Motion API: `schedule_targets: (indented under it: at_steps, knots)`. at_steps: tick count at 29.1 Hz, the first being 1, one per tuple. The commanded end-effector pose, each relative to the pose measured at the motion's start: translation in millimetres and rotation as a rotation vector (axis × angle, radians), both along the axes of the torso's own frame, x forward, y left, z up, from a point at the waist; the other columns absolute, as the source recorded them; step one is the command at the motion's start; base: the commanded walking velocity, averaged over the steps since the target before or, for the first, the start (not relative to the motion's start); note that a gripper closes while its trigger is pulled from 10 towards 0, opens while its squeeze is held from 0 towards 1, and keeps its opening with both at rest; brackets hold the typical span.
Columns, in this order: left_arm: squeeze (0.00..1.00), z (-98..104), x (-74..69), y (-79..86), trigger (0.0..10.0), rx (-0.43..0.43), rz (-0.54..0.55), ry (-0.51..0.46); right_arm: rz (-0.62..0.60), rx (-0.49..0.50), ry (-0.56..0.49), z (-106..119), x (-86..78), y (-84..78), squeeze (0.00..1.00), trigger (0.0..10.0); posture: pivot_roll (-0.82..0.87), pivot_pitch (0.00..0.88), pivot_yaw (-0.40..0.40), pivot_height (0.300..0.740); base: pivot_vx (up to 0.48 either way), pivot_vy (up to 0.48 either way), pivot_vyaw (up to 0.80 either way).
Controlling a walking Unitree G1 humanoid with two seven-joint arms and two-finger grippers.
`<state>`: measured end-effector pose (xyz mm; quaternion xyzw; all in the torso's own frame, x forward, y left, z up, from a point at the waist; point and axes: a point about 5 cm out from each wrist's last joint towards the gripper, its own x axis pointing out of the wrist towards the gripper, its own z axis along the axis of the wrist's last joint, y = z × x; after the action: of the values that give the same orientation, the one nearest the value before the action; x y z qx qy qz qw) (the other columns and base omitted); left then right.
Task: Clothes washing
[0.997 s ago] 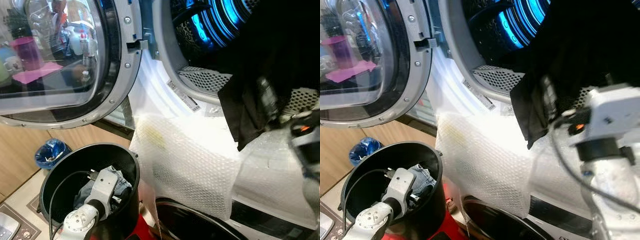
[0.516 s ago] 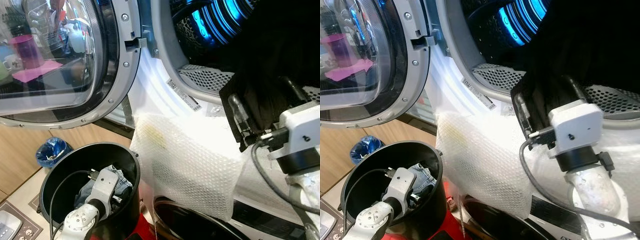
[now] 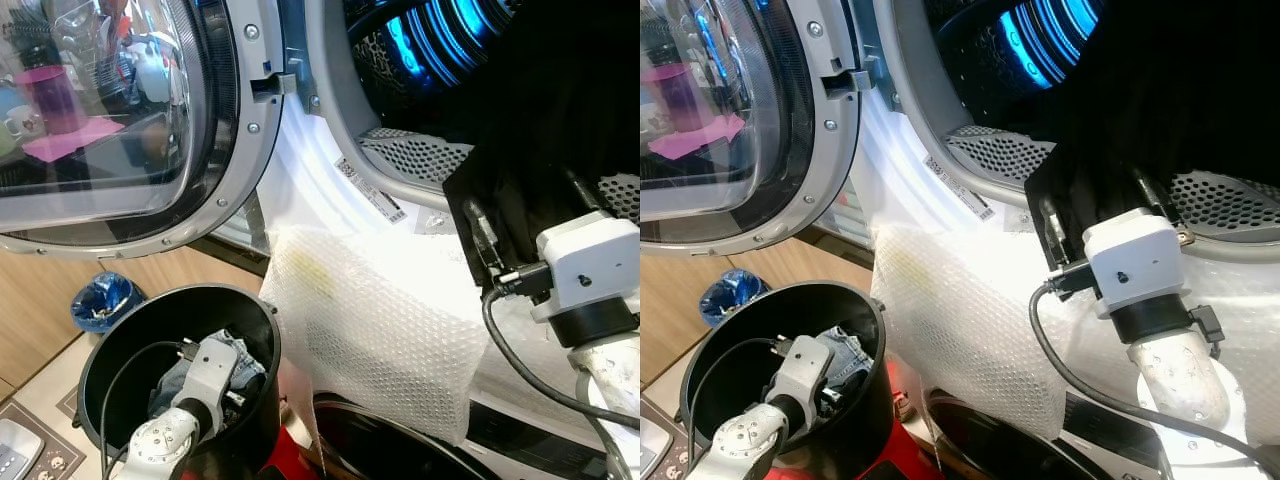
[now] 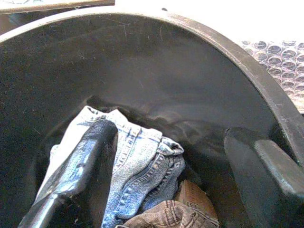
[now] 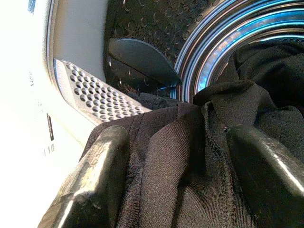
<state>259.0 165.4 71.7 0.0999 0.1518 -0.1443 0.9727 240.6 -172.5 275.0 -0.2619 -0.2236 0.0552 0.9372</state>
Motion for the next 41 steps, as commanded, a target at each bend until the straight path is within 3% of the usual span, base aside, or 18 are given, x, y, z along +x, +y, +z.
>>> schedule_targets:
  at_steps: [1,17,25,31,33,34,35,36,38,39,41]
  knots:
    - [0.0,-2,-2.6,0.8,10.0,-0.002,0.003,0.012,-0.001,0.004,-0.01,2,1.1,0.0,0.0,0.0,-0.13,0.077,0.08,0.74,0.0,0.0,0.0]
    - [0.0,-3,-4.1,0.2,10.0,-0.004,0.009,0.012,0.04,0.071,-0.029,8,9.3,5.4,0.0,0.0,-0.11,0.076,0.072,0.74,0.0,0.0,0.0]
    - [0.0,-3,-3.0,-0.1,10.0,-0.008,0.019,0.005,0.101,0.209,-0.1,35,25.1,3.6,0.0,0.0,-0.1,0.059,0.061,0.74,0.0,0.0,0.0]
    - [0.0,-2,-2.9,0.1,10.0,-0.012,0.031,0.0,0.158,0.331,-0.194,74,53.9,2.7,0.0,0.0,-0.09,0.059,0.058,0.74,0.0,0.0,0.0]
    - [0.0,-2,-2.3,0.2,10.0,-0.01,0.03,0.0,0.129,0.345,-0.196,90,81.6,3.3,0.0,0.0,-0.1,0.058,0.061,0.74,0.0,0.0,0.0]
    - [0.0,-2,-2.3,0.2,10.0,-0.01,0.03,0.0,0.129,0.345,-0.196,90,81.6,3.3,0.0,0.0,-0.1,0.058,0.061,0.74,0.0,0.0,0.0]
    - [0.0,-2,-1.7,0.1,10.0,-0.009,0.029,0.0,0.097,0.336,-0.187,98,97.1,4.2,0.0,0.0,-0.1,0.055,0.066,0.74,0.0,0.0,0.0]
    - [0.0,-1,0.2,-0.7,10.0,-0.008,0.026,-0.003,0.073,0.343,-0.159,123,126.9,7.3,0.0,0.0,-0.1,0.041,0.071,0.74,0.0,0.0,0.0]
    - [0.0,-1,1.9,-0.8,10.0,-0.008,0.025,-0.005,0.069,0.37,-0.129,141,142.0,8.8,0.0,0.0,-0.11,0.042,0.075,0.74,0.0,0.0,0.0]
    - [0.0,-1,1.9,-0.8,10.0,-0.008,0.025,-0.005,0.069,0.37,-0.129,141,142.0,8.8,0.0,0.0,-0.11,0.042,0.075,0.74,0.0,0.0,0.0]
    - [0.0,-1,2.3,-1.2,10.0,-0.008,0.022,-0.006,0.048,0.406,-0.104,162,150.8,6.4,0.0,0.0,-0.11,0.034,0.072,0.74,0.0,0.0,0.0]
